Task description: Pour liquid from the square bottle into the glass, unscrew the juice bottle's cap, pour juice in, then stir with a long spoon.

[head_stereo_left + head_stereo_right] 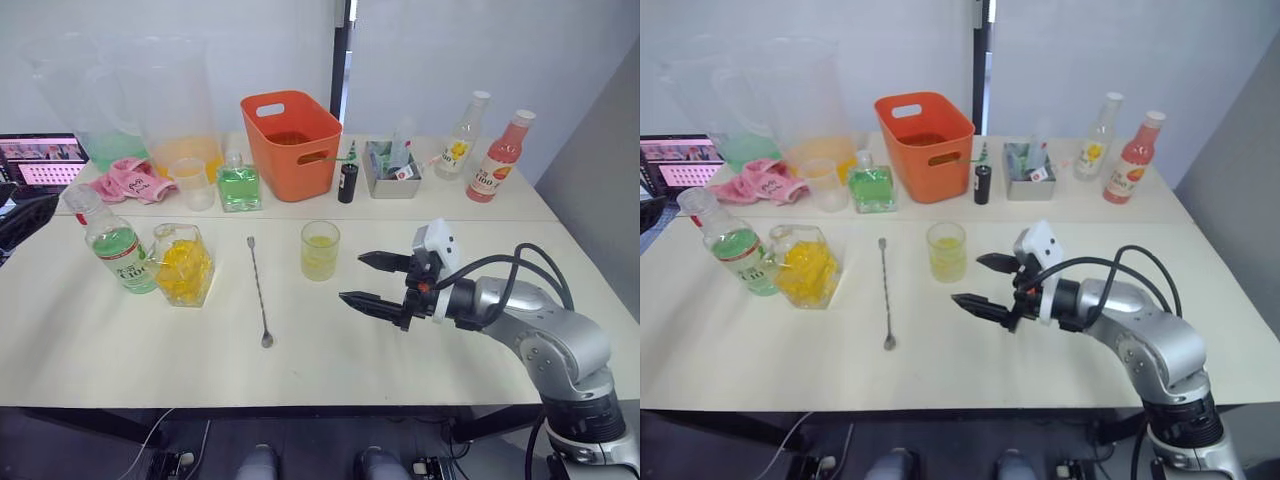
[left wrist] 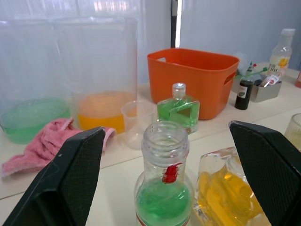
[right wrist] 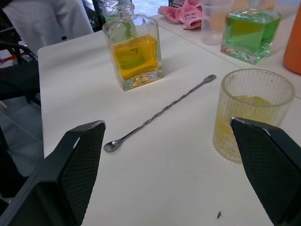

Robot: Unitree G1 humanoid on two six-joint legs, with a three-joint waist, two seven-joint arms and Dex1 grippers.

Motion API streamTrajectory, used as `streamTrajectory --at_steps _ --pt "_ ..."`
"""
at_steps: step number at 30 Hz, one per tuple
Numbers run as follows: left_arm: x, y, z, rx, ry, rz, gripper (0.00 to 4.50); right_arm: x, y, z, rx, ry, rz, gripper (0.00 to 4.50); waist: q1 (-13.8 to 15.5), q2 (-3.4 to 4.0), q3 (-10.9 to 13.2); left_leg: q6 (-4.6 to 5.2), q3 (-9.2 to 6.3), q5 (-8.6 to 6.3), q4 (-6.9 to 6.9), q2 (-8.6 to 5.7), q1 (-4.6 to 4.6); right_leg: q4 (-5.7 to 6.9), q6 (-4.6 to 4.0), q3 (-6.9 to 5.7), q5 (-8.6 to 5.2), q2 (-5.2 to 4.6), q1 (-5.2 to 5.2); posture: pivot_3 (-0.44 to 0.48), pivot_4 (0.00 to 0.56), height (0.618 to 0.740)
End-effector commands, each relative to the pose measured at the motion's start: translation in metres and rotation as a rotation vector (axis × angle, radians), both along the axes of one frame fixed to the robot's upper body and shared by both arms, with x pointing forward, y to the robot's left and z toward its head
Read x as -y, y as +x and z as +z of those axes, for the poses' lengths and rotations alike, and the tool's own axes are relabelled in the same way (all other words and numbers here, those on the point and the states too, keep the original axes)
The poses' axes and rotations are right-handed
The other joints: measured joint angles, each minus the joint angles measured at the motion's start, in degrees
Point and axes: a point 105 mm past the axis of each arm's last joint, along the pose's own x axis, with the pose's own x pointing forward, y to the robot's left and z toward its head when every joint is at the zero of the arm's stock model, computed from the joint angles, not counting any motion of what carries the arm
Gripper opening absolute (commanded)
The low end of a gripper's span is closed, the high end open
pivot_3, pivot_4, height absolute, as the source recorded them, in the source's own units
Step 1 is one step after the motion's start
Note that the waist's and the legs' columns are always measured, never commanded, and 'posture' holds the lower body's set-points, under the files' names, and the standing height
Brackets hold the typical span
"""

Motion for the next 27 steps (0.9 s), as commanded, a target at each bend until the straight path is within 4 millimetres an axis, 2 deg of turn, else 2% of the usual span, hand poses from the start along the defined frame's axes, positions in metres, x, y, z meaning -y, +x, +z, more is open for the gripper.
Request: streamTrajectory --at_steps 1,4,7,11,14,22,27 --pt "0.016 -0.017 0.032 0.085 0.044 -0.068 4.47 0.008 -0.003 0.007 0.023 0.015 -0.025 4.50 0.0 0.00 0.0 0.00 0.00 0.00 0.00 0.00 0.00 0.01 0.00 0.00 0.00 0.00 0.00 0.000 0.150 0.739" --pt "0.036 -0.023 0.040 0.085 0.055 -0.155 4.47 0.018 0.001 0.005 0.016 0.009 -0.072 4.50 0.0 -0.01 0.0 0.00 0.01 0.00 0.00 0.00 0.00 0.00 0.00 0.00 0.00 0.00 0.01 0.000 0.150 0.739" --pt "0.076 -0.020 0.021 -0.001 0.094 -0.299 4.47 0.027 0.008 0.002 0.012 0.002 -0.134 4.50 0.0 -0.01 0.0 0.00 0.02 0.00 0.00 0.00 0.01 0.02 0.00 0.02 0.00 0.00 0.00 0.000 0.150 0.739" --pt "0.113 -0.015 -0.012 -0.083 0.120 -0.397 4.47 0.036 0.012 0.000 0.017 0.008 -0.181 4.50 0.0 0.01 0.0 0.00 0.04 0.00 0.00 0.00 0.05 0.03 0.00 0.05 0.00 0.00 0.03 0.000 0.150 0.739" --pt "0.126 -0.008 -0.030 -0.093 0.119 -0.412 4.47 0.040 0.015 -0.003 0.027 0.007 -0.225 4.50 0.0 0.01 0.0 0.00 0.03 0.00 0.01 0.00 0.05 0.01 0.00 0.07 0.00 0.03 0.02 0.000 0.150 0.739" --pt "0.147 -0.001 -0.079 -0.189 0.194 -0.449 4.47 0.051 0.018 -0.013 0.033 0.011 -0.320 4.50 -0.1 0.00 0.0 0.00 0.03 0.00 0.00 0.00 0.05 -0.02 0.00 0.11 0.00 0.04 0.03 0.000 0.150 0.739" --pt "0.166 -0.002 -0.096 -0.206 0.167 -0.488 4.47 0.049 0.014 -0.018 0.031 0.019 -0.331 4.50 0.1 0.00 0.0 0.00 0.04 0.00 0.01 0.00 0.05 -0.07 0.00 0.11 0.00 0.03 0.07 0.000 0.150 0.739"
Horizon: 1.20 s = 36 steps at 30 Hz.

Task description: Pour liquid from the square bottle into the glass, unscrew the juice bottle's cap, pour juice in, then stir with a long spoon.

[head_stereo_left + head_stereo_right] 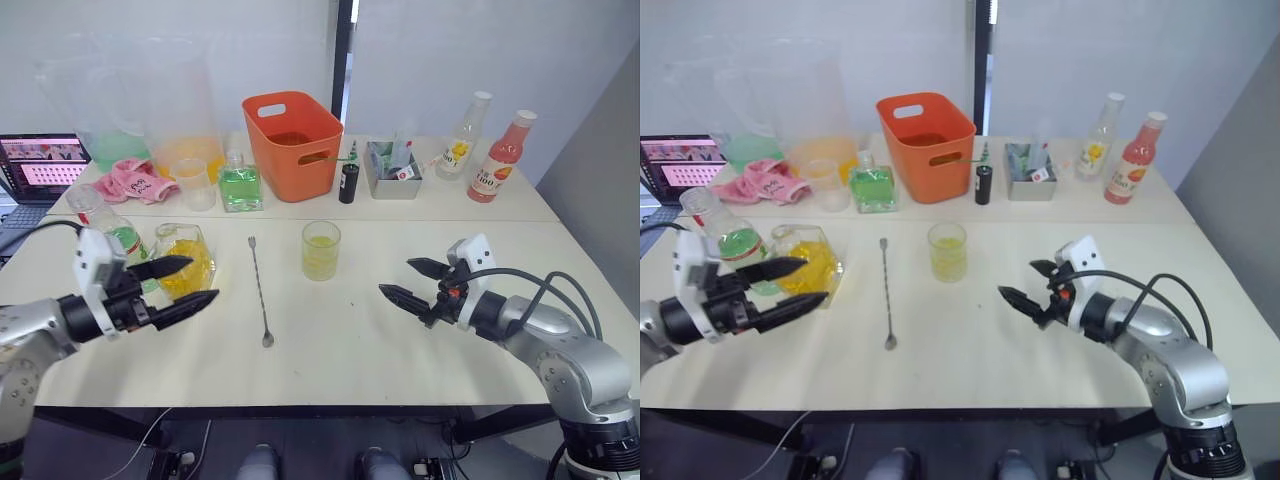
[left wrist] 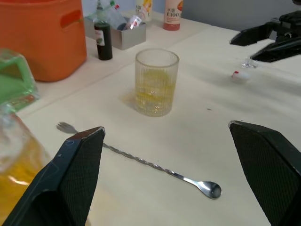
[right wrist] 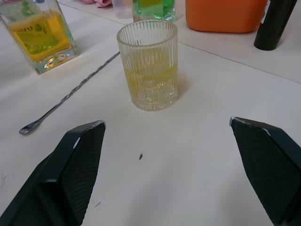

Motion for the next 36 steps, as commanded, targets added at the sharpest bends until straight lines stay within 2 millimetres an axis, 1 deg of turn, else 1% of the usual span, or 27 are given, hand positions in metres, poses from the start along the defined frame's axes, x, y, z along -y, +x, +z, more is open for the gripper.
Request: streamTrajectory --at_steps 1,6,8,10,11,13,14,16,17,18,21,22,24,27,29,32,36 --pt "0.014 -0.003 0.002 0.048 0.019 -0.028 4.47 -0.001 -0.004 0.013 0.072 0.010 -0.009 4.50 -0.1 0.00 0.0 0.00 0.00 0.00 0.00 0.00 0.00 0.00 0.00 0.00 0.00 0.00 0.00 0.000 0.150 0.739" --pt "0.020 -0.003 -0.003 0.058 -0.002 0.008 4.47 -0.004 -0.009 0.010 0.075 0.024 -0.002 4.50 -0.1 0.00 0.0 0.00 -0.01 0.00 0.00 0.00 0.01 0.02 0.00 0.01 0.00 0.01 -0.01 0.000 0.150 0.739" --pt "0.018 -0.005 -0.005 0.065 0.000 0.028 4.47 0.002 -0.012 0.010 0.084 0.036 -0.015 4.50 -0.1 0.00 0.0 0.00 -0.01 0.00 0.00 0.00 0.01 0.03 0.00 0.01 0.00 0.01 -0.01 0.000 0.150 0.739" --pt "0.005 -0.008 -0.006 0.073 -0.034 0.076 4.47 0.015 -0.020 0.008 0.092 0.042 -0.046 4.50 0.0 0.00 0.0 0.00 -0.01 0.00 0.00 0.00 0.01 0.02 0.00 0.01 0.00 0.00 0.00 0.000 0.150 0.739" --pt "-0.005 -0.010 -0.008 0.077 -0.027 0.106 4.47 0.022 -0.025 0.005 0.087 0.042 -0.068 4.50 0.1 0.00 0.0 0.00 -0.01 0.00 -0.01 -0.01 0.01 0.00 0.00 0.01 0.00 -0.01 0.00 0.000 0.150 0.739" --pt "-0.026 -0.015 -0.012 0.085 0.004 0.161 4.47 0.039 -0.036 -0.002 0.077 0.020 -0.127 4.50 0.1 0.00 0.0 0.01 0.00 -0.01 -0.01 -0.01 0.01 -0.02 0.00 0.00 0.00 -0.01 0.02 0.000 0.150 0.739" --pt "-0.032 -0.018 -0.013 0.089 0.010 0.178 4.47 0.046 -0.040 -0.004 0.072 0.014 -0.151 4.50 0.1 0.01 0.0 0.01 0.00 -0.01 -0.02 -0.02 0.01 -0.06 0.00 0.00 -0.01 -0.01 0.01 0.000 0.150 0.739" --pt "-0.048 -0.022 -0.022 0.097 0.079 0.214 4.47 0.064 -0.050 -0.009 0.065 -0.003 -0.211 4.50 0.0 0.01 0.0 0.01 0.01 -0.01 -0.03 -0.01 0.04 -0.11 -0.02 -0.01 -0.03 -0.01 0.05 0.000 0.150 0.739" --pt "-0.053 -0.024 -0.024 0.097 0.096 0.221 4.47 0.069 -0.053 -0.010 0.061 -0.007 -0.227 4.50 0.0 0.04 0.0 0.01 0.03 -0.01 -0.03 -0.01 0.04 -0.21 -0.05 -0.01 -0.09 0.00 0.09 0.000 0.150 0.739" --pt "-0.062 -0.025 -0.024 0.097 0.080 0.250 4.47 0.077 -0.057 -0.010 0.064 -0.003 -0.253 4.50 0.0 0.04 0.0 0.01 0.03 0.00 -0.02 -0.01 0.06 -0.22 -0.05 0.00 -0.09 -0.01 0.12 0.000 0.150 0.739" --pt "-0.087 -0.030 -0.033 0.078 0.071 0.328 4.47 0.104 -0.066 -0.016 0.065 -0.020 -0.349 4.50 0.0 0.04 0.0 0.00 0.05 -0.02 -0.05 0.03 0.61 -0.32 -0.11 -0.03 -0.16 0.00 0.70 0.000 0.150 0.739" --pt "-0.094 -0.032 -0.038 0.068 0.079 0.350 4.47 0.113 -0.068 -0.021 0.058 -0.035 -0.380 4.50 0.0 0.02 -0.1 0.01 0.06 -0.05 -0.14 0.03 0.88 -0.41 -0.14 -0.04 -0.31 -0.01 0.96 0.000 0.150 0.739" --pt "-0.103 -0.036 -0.047 0.047 0.094 0.376 4.47 0.127 -0.073 -0.028 0.043 -0.058 -0.421 4.50 0.0 0.00 -0.2 0.05 0.11 -0.09 -0.16 0.04 0.96 -0.41 -0.15 -0.04 -0.47 -0.04 1.04 0.000 0.150 0.739" --pt "-0.111 -0.037 -0.050 0.049 0.104 0.410 4.47 0.140 -0.076 -0.035 0.026 -0.068 -0.468 4.50 0.0 -0.01 -0.2 0.05 0.11 -0.09 -0.16 0.04 0.95 -0.39 -0.15 -0.03 -0.47 -0.05 1.03 0.000 0.150 0.739" --pt "-0.111 -0.037 -0.051 0.049 0.103 0.414 4.47 0.144 -0.075 -0.040 0.024 -0.066 -0.489 4.50 0.0 -0.02 -0.2 0.05 0.11 -0.09 -0.16 0.04 0.96 -0.38 -0.15 -0.03 -0.46 -0.06 1.03 0.000 0.150 0.739" --pt "-0.108 -0.036 -0.052 0.049 0.100 0.412 4.47 0.144 -0.072 -0.040 0.038 -0.047 -0.499 4.50 0.0 0.00 -0.2 0.05 0.11 -0.09 -0.16 0.04 0.95 -0.39 -0.15 -0.03 -0.46 -0.06 1.03 0.000 0.150 0.739" --pt "-0.106 -0.039 -0.050 0.050 0.099 0.409 4.47 0.137 -0.070 -0.036 0.061 -0.034 -0.482 4.50 0.0 0.03 -0.2 0.05 0.11 -0.09 -0.18 0.04 0.95 -0.38 -0.15 -0.02 -0.46 -0.06 1.02 0.000 0.150 0.739"
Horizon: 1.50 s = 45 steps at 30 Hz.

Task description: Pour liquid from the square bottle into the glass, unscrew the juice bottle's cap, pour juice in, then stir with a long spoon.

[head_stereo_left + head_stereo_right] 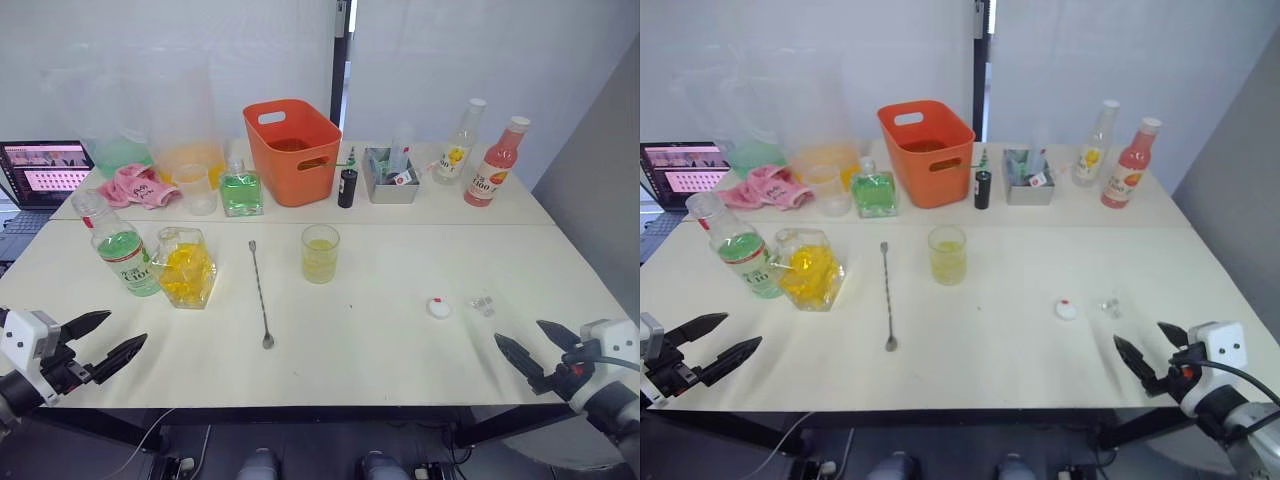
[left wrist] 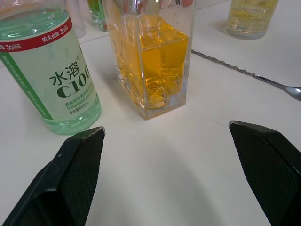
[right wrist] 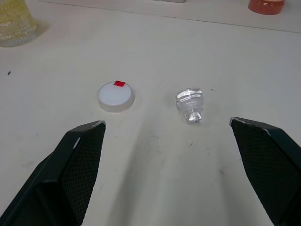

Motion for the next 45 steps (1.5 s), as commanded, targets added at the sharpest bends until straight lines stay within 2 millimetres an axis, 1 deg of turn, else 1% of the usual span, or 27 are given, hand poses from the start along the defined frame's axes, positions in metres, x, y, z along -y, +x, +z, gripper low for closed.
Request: streamTrajectory --at_steps 1,3,5,7,8,10,11,14,16,20,24,26,27,30,31,33,35,37,40,45 --pt "0.003 -0.005 0.010 0.035 0.013 -0.005 4.47 -0.011 0.001 0.017 0.073 -0.017 0.033 4.50 0.0 0.00 0.0 0.00 -0.01 0.00 0.00 0.00 0.00 0.00 0.00 0.00 0.00 0.00 0.00 0.000 0.150 0.739" --pt "0.009 -0.007 0.007 0.024 0.008 -0.006 4.47 -0.024 0.008 0.026 0.103 -0.009 0.083 4.50 -0.1 0.02 0.0 0.00 0.00 0.00 -0.01 0.00 0.00 -0.01 0.00 0.01 0.00 -0.01 0.00 0.000 0.150 0.739" --pt "0.021 -0.008 0.007 0.022 -0.023 -0.009 4.47 -0.037 0.014 0.035 0.122 0.008 0.146 4.50 -0.3 0.02 0.0 0.00 0.00 0.00 -0.03 0.03 0.01 -0.01 0.00 0.01 0.00 0.01 0.00 0.000 0.150 0.739" --pt "0.029 -0.008 0.008 0.021 -0.047 -0.010 4.47 -0.044 0.018 0.039 0.124 0.016 0.180 4.50 -0.2 0.02 0.0 0.00 0.01 0.00 -0.03 0.05 0.01 0.01 0.00 0.02 0.00 0.01 0.00 0.000 0.150 0.739" --pt "0.042 -0.007 0.007 0.018 -0.085 -0.003 4.47 -0.055 0.023 0.043 0.123 0.032 0.242 4.50 -0.1 0.01 0.0 0.00 0.00 0.00 -0.03 0.03 0.01 0.02 0.00 0.02 0.00 0.01 0.00 0.000 0.150 0.739" --pt "0.079 -0.006 0.005 0.026 -0.181 0.031 4.47 -0.080 0.033 0.053 0.108 0.048 0.399 4.50 -0.1 0.08 0.0 0.00 0.00 0.00 -0.02 0.03 0.01 -0.02 0.00 0.02 0.00 0.00 0.04 0.000 0.150 0.739" --pt "0.091 -0.006 0.006 0.028 -0.215 0.050 4.47 -0.088 0.036 0.057 0.104 0.052 0.449 4.50 -0.1 0.09 0.0 0.00 0.04 0.00 -0.02 -0.05 0.00 -0.05 0.07 0.09 0.04 -0.10 0.05 0.000 0.150 0.739" --pt "0.114 -0.003 0.002 0.003 -0.286 0.138 4.47 -0.107 0.039 0.065 0.080 0.075 0.586 4.50 0.3 -0.03 -0.1 0.00 -0.05 0.00 0.03 -0.07 0.01 -0.07 0.13 0.05 0.06 -0.04 0.16 0.000 0.150 0.739" --pt "0.135 -0.004 -0.001 -0.016 -0.283 0.142 4.47 -0.120 0.037 0.069 0.047 0.087 0.694 4.50 0.5 -0.02 -0.1 0.03 -0.16 -0.02 0.03 -0.06 0.02 -0.07 0.12 0.05 0.04 0.05 0.23 0.000 0.150 0.739" --pt "0.152 0.002 -0.009 -0.044 -0.227 0.237 4.47 -0.134 0.032 0.074 -0.016 0.079 0.845 4.50 0.5 0.00 -0.1 0.05 -0.16 -0.03 0.03 -0.10 0.07 -0.12 0.13 0.06 0.03 0.05 0.33 0.000 0.150 0.739" --pt "0.159 0.015 -0.016 -0.046 -0.230 0.340 4.47 -0.142 0.029 0.075 -0.061 0.073 0.922 4.50 0.6 -0.01 -0.1 0.13 -0.20 -0.07 0.02 -0.10 0.26 -0.34 0.12 0.00 0.03 0.08 0.62 0.000 0.150 0.739" --pt "0.167 0.024 -0.025 -0.063 -0.189 0.353 4.47 -0.145 0.029 0.074 -0.070 0.061 0.935 4.50 0.7 0.00 -0.1 0.14 -0.20 -0.08 0.03 -0.10 0.30 -0.42 0.13 -0.02 0.03 0.07 0.71 0.000 0.150 0.739" --pt "0.174 0.030 -0.031 -0.076 -0.172 0.340 4.47 -0.146 0.029 0.074 -0.071 0.062 0.937 4.50 0.8 0.00 -0.1 0.14 -0.20 -0.08 0.02 -0.10 0.31 -0.43 0.13 -0.01 0.03 0.07 0.72 0.000 0.150 0.739" --pt "0.185 0.043 -0.040 -0.084 -0.130 0.317 4.47 -0.150 0.030 0.074 -0.067 0.069 0.938 4.50 0.9 0.00 -0.1 0.14 -0.19 -0.09 0.02 -0.12 0.31 -0.45 0.13 -0.01 0.03 0.07 0.71 0.000 0.150 0.739" --pt "0.189 0.047 -0.043 -0.095 -0.140 0.313 4.47 -0.151 0.030 0.074 -0.065 0.070 0.937 4.50 0.9 0.00 -0.1 0.15 -0.20 -0.09 0.02 -0.12 0.30 -0.46 0.13 -0.01 0.03 0.07 0.71 0.000 0.150 0.739" --pt "0.196 0.059 -0.057 -0.144 -0.123 0.329 4.47 -0.156 0.027 0.077 -0.053 0.082 0.945 4.50 0.9 0.01 -0.1 0.15 -0.20 -0.10 0.02 -0.12 0.29 -0.46 0.13 -0.01 0.03 0.07 0.70 0.000 0.150 0.739" --pt "0.197 0.065 -0.065 -0.175 -0.103 0.344 4.47 -0.160 0.025 0.077 -0.051 0.088 0.950 4.50 1.0 0.02 -0.1 0.16 -0.21 -0.10 0.02 -0.12 0.29 -0.47 0.14 -0.02 0.04 0.07 0.71 0.000 0.150 0.739" --pt "0.197 0.066 -0.071 -0.215 -0.097 0.343 4.47 -0.161 0.025 0.078 -0.050 0.091 0.946 4.50 1.1 0.04 -0.1 0.16 -0.20 -0.10 0.02 -0.13 0.30 -0.47 0.15 -0.01 0.04 0.07 0.72 0.000 0.150 0.739" --pt "0.195 0.065 -0.074 -0.256 -0.087 0.330 3.65 -0.162 0.024 0.078 -0.044 0.099 0.936 4.50 1.1 0.15 -0.2 0.16 -0.20 -0.10 0.02 -0.14 0.31 -0.47 0.16 -0.01 0.04 0.05 0.73 0.000 0.150 0.739" --pt "0.182 0.068 -0.069 -0.261 -0.038 0.316 1.98 -0.163 0.026 0.076 -0.027 0.112 0.909 4.50 1.1 0.28 -0.3 0.16 -0.19 -0.11 0.02 -0.14 0.31 -0.48 0.19 0.00 0.02 0.05 0.73 0.000 0.150 0.739"
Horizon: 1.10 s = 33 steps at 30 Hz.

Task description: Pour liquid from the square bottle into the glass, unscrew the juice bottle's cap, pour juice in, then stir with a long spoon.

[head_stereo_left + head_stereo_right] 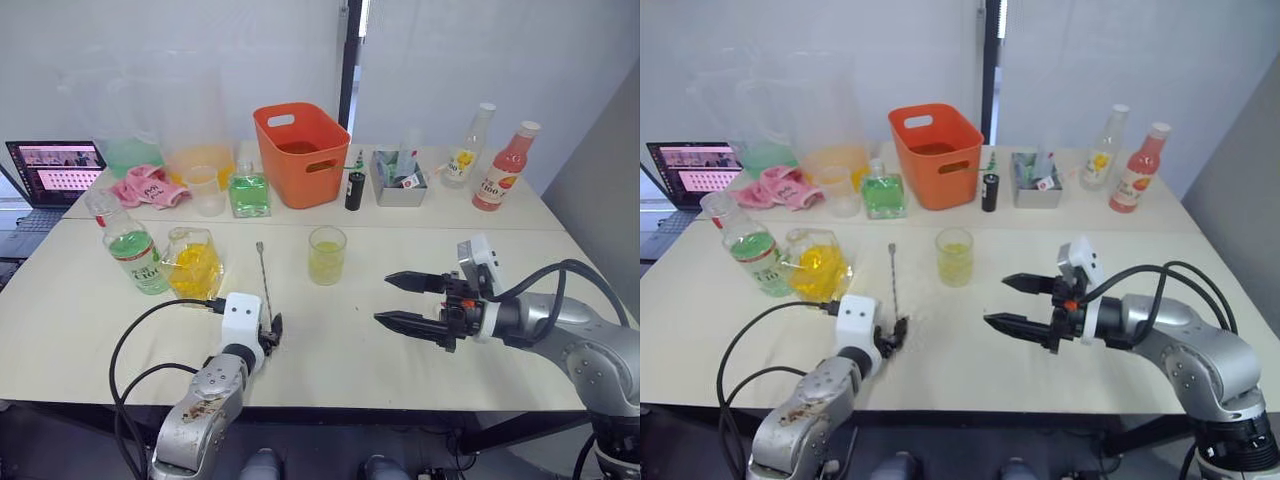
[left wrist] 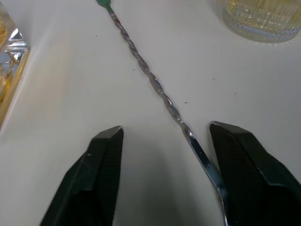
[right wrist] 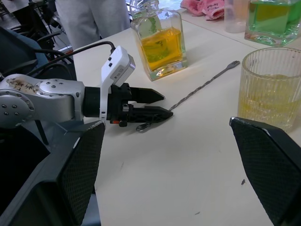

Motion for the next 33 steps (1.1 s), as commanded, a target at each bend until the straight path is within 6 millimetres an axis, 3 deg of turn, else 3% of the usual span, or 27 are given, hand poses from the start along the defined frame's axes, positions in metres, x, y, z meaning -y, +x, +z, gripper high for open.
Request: streamTrajectory --at_steps 1,6,13,20,26,33 --pt "-0.004 0.000 -0.010 -0.068 0.016 -0.024 1.60 -0.002 -0.002 0.008 0.049 0.020 -0.004 4.50 0.0 0.06 0.0 0.00 0.00 0.00 0.00 0.00 0.00 0.00 0.00 0.00 0.00 0.00 0.00 0.000 0.150 0.739" --pt "-0.011 0.005 0.001 -0.049 0.029 -0.052 0.02 -0.005 -0.002 0.007 0.050 0.035 -0.018 4.50 0.1 0.10 -0.1 0.00 0.01 0.00 0.00 -0.03 0.00 -0.01 0.01 0.00 0.00 -0.03 0.00 0.000 0.150 0.739" --pt "-0.037 -0.004 0.022 -0.002 0.091 -0.078 0.02 -0.005 -0.003 0.002 0.044 0.037 -0.047 4.50 -0.5 0.10 -0.1 -0.02 0.00 -0.01 -0.08 -0.01 -0.01 -0.02 0.01 0.00 -0.01 -0.02 -0.05 0.000 0.150 0.739" --pt "-0.045 -0.022 0.046 0.088 0.051 -0.189 0.02 -0.005 -0.001 0.000 0.043 0.036 -0.064 4.50 -1.0 0.09 0.0 -0.02 0.00 -0.01 -0.20 0.01 -0.02 -0.08 -0.02 -0.01 -0.03 -0.02 -0.09 0.000 0.150 0.739" --pt "-0.064 -0.047 0.049 0.071 0.180 -0.446 0.02 -0.003 0.001 -0.003 0.037 0.039 -0.070 4.50 -1.0 0.10 0.0 -0.03 0.07 -0.01 -0.42 0.02 0.00 -0.16 -0.10 0.02 -0.07 -0.04 -0.18 0.000 0.150 0.739" --pt "-0.109 -0.071 0.054 -0.004 0.396 -0.744 0.02 -0.006 -0.001 -0.005 0.039 0.044 -0.061 4.50 -0.9 0.10 0.0 -0.03 0.16 -0.01 -0.66 0.07 -0.05 -0.27 -0.47 0.03 -0.27 -0.07 -0.40 0.000 0.150 0.739"
